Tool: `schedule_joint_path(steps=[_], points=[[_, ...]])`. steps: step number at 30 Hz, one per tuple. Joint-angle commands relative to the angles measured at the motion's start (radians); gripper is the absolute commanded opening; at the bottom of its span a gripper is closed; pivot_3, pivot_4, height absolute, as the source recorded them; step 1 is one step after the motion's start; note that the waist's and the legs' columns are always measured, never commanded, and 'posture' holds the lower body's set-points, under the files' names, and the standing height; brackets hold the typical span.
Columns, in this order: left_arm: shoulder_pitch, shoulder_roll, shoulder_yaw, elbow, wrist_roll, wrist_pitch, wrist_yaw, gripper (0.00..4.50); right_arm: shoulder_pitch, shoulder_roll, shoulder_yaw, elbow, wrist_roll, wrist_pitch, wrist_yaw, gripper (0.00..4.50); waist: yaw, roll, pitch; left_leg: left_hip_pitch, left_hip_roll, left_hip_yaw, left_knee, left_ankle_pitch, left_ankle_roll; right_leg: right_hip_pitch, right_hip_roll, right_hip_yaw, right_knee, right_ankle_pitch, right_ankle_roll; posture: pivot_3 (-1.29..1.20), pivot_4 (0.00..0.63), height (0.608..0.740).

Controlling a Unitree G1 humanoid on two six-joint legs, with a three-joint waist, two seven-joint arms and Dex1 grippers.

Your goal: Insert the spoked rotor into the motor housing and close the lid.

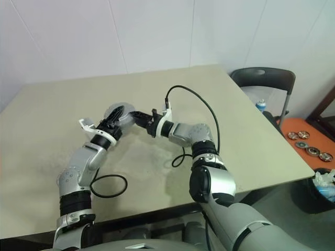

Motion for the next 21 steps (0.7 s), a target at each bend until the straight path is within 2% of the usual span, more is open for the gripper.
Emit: schedule_joint_path(steps=[1, 7, 12, 14, 17, 21], points=[[-0.058, 0.001, 0.026, -0.069, -0.051, -0.027, -0.023, 2.14, -0.013, -0.003, 0.003, -0.001, 0.001, 0.008, -0.016, 1.25, 0.0, 0.0, 0.0, 0.0, 0.0, 0.0, 0.0, 0.0, 0.0, 0.0, 0.0, 0.0, 0.0, 0.0, 0.0, 0.0, 0.0, 0.74], [-0.048, 0.005, 0.025, -0.078, -0.047, -0.027, -0.037, 2.14, -0.005, -0.002, 0.043, -0.007, -0.044, -0.032, -0.021, 1.25, 0.0, 0.0, 0.0, 0.0, 0.0, 0.0, 0.0, 0.0, 0.0, 0.0, 0.0, 0.0, 0.0, 0.0, 0.0, 0.0, 0.0, 0.74], [-0.039, 0.012, 0.022, -0.066, -0.029, -0.018, -0.055, 2.14, 0.027, 0.007, 0.139, -0.097, -0.075, -0.061, 0.072, 1.25, 0.0, 0.0, 0.0, 0.0, 0.0, 0.0, 0.0, 0.0, 0.0, 0.0, 0.0, 0.0, 0.0, 0.0, 0.0, 0.0, 0.0, 0.74], [-0.037, 0.015, 0.021, -0.059, -0.023, -0.015, -0.061, 2.14, 0.028, 0.004, 0.145, -0.099, -0.076, -0.061, 0.075, 2.0, 0.0, 0.0, 0.0, 0.0, 0.0, 0.0, 0.0, 0.0, 0.0, 0.0, 0.0, 0.0, 0.0, 0.0, 0.0, 0.0, 0.0, 0.74], [-0.038, 0.018, 0.02, -0.058, -0.021, -0.014, -0.064, 2.14, 0.017, -0.003, 0.131, -0.062, -0.067, -0.023, 0.049, 2.88, 0.0, 0.0, 0.0, 0.0, 0.0, 0.0, 0.0, 0.0, 0.0, 0.0, 0.0, 0.0, 0.0, 0.0, 0.0, 0.0, 0.0, 0.74], [-0.046, 0.027, 0.024, -0.05, -0.017, -0.013, -0.067, 2.14, 0.018, -0.003, 0.113, -0.055, -0.054, -0.01, 0.044, 2.88, 0.001, 0.0, 0.0, 0.0, 0.0, 0.0, 0.0, 0.0, -0.001, 0.0, 0.0, 0.0, 0.0, 0.0, 0.0, 0.0, 0.0, 0.74]])
